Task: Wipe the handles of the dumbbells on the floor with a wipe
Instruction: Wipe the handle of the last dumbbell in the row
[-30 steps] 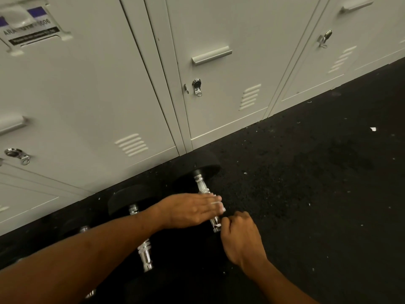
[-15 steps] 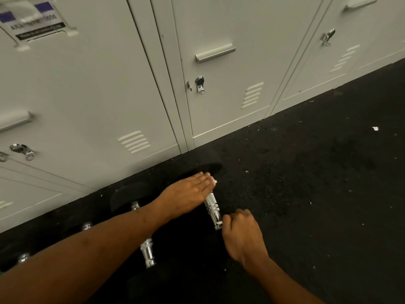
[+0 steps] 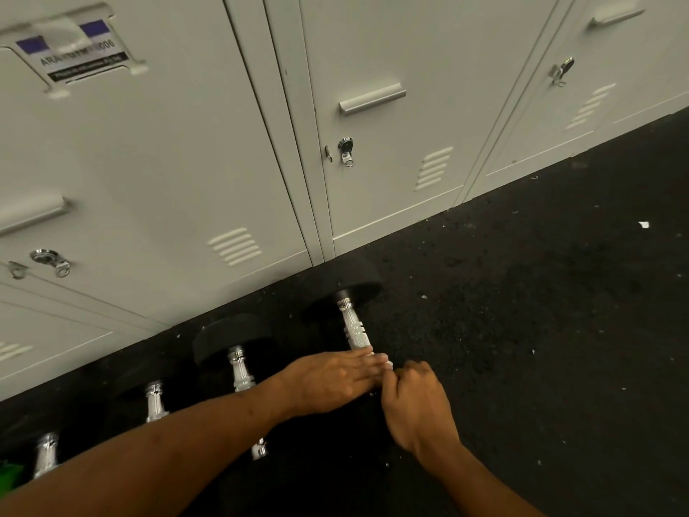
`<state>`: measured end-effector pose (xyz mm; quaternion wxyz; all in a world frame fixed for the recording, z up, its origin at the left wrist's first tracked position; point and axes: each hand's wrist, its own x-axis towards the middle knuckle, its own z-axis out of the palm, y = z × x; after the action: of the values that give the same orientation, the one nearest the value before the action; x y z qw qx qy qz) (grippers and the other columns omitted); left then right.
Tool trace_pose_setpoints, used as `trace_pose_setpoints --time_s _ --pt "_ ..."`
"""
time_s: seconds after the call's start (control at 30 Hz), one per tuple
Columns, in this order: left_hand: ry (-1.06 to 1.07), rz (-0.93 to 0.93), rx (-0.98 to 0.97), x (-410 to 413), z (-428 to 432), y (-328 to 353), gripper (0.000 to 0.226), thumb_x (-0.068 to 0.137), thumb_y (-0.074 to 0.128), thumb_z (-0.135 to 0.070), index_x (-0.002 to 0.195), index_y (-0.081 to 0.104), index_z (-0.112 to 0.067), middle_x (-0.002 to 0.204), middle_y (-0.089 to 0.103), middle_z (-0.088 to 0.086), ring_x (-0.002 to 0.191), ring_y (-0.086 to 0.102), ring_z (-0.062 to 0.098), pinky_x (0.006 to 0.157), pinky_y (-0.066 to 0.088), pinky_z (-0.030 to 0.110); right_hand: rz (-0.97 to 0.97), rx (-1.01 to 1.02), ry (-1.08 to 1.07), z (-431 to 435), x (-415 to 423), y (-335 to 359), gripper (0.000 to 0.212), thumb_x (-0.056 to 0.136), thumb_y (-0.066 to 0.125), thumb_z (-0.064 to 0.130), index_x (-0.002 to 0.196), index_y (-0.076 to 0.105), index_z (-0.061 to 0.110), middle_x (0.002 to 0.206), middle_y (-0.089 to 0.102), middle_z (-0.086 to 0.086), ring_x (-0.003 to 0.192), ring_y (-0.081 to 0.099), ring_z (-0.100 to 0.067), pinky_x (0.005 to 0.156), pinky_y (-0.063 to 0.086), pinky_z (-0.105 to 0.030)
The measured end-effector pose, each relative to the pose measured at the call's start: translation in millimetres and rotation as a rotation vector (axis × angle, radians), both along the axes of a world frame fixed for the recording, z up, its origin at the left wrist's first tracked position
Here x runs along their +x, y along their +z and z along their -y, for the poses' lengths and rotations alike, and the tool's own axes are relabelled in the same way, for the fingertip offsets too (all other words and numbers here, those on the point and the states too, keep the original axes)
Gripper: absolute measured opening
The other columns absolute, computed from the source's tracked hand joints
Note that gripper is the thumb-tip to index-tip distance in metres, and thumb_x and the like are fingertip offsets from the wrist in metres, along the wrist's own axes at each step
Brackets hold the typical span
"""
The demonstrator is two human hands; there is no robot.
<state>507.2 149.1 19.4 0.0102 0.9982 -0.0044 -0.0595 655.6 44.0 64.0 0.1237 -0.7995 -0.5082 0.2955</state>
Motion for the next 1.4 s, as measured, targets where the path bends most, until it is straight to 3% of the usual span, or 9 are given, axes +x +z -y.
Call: trace_pose_setpoints --time_s 0.2,0.43,0.53,0.7,0.9,1.03,1.2,1.4 --pt "-0.077 -0.041 0.078 2.2 -37.9 8.2 0.056 0.094 0.059 -0.017 0.146 0.038 -0.008 0.150 0.043 0.012 0.141 0.036 0.024 0.116 0.032 0.040 -0.011 -0.017 -0.005 0.2 -0.1 -2.8 0.043 0.096 0.031 0.032 0.072 0.063 0.015 0.082 0.057 0.000 0.084 0.048 -0.010 0.083 0.044 -0.029" --pt "0.055 -0.120 0.186 1.7 -62.9 10.1 0.061 0.100 0.048 -0.014 0.152 0.018 -0.004 0.159 0.021 0.017 0.148 0.016 0.027 0.120 0.008 0.038 -0.049 -0.037 0.002 0.9 0.4 -2.2 0.043 0.096 0.031 0.033 0.072 0.062 0.016 0.081 0.055 0.001 0.082 0.047 -0.008 0.081 0.044 -0.028" --pt "0.150 -0.069 0.169 -1.0 -50.5 8.2 0.064 0.095 0.056 -0.011 0.150 0.024 -0.004 0.156 0.029 0.017 0.146 0.023 0.026 0.119 0.013 0.038 -0.038 -0.026 -0.012 0.4 0.5 -4.9 0.043 0.095 0.031 0.033 0.071 0.062 0.016 0.080 0.055 0.002 0.083 0.047 -0.008 0.080 0.044 -0.028" --pt "0.174 0.078 0.044 -1.9 -11.3 6.1 0.063 0.080 0.073 -0.012 0.138 0.050 -0.008 0.141 0.054 0.010 0.135 0.046 0.021 0.115 0.027 0.034 -0.025 -0.016 -0.003 0.4 0.2 -7.6 0.042 0.094 0.032 0.032 0.068 0.061 0.019 0.078 0.055 0.003 0.081 0.047 -0.008 0.080 0.044 -0.027" --pt "0.091 0.118 -0.003 -5.8 16.0 1.7 0.046 0.093 0.041 -0.015 0.136 0.053 -0.008 0.142 0.053 0.008 0.137 0.042 0.018 0.117 0.024 0.031 0.005 -0.006 -0.005 0.7 -0.2 -8.4 0.046 0.096 0.029 0.035 0.078 0.067 0.015 0.085 0.060 0.000 0.085 0.050 -0.009 0.082 0.045 -0.028" --pt "0.006 0.076 -0.023 -8.7 4.5 -3.2 0.051 0.092 0.062 -0.016 0.140 0.047 -0.009 0.148 0.046 0.007 0.142 0.035 0.019 0.117 0.029 0.034 0.028 0.015 -0.006 0.4 -1.2 -7.8 0.050 0.096 0.027 0.037 0.080 0.069 0.014 0.085 0.061 -0.001 0.086 0.051 -0.011 0.082 0.046 -0.029" --pt "-0.102 -0.001 -0.002 -4.2 -25.2 5.8 0.055 0.091 0.063 -0.013 0.143 0.044 -0.009 0.148 0.045 0.009 0.141 0.036 0.021 0.115 0.033 0.039 -0.002 -0.002 -0.006 1.4 0.3 -9.2 0.047 0.094 0.028 0.037 0.074 0.065 0.017 0.081 0.057 0.002 0.083 0.049 -0.009 0.078 0.045 -0.028" --pt "-0.048 -0.027 0.056 -0.7 -53.8 13.9 0.058 0.091 0.064 -0.014 0.144 0.041 -0.008 0.148 0.045 0.013 0.139 0.039 0.024 0.116 0.031 0.039 -0.073 -0.035 -0.005 1.5 1.4 -5.4 0.042 0.095 0.032 0.035 0.066 0.058 0.019 0.077 0.052 0.005 0.078 0.047 -0.007 0.074 0.043 -0.026"
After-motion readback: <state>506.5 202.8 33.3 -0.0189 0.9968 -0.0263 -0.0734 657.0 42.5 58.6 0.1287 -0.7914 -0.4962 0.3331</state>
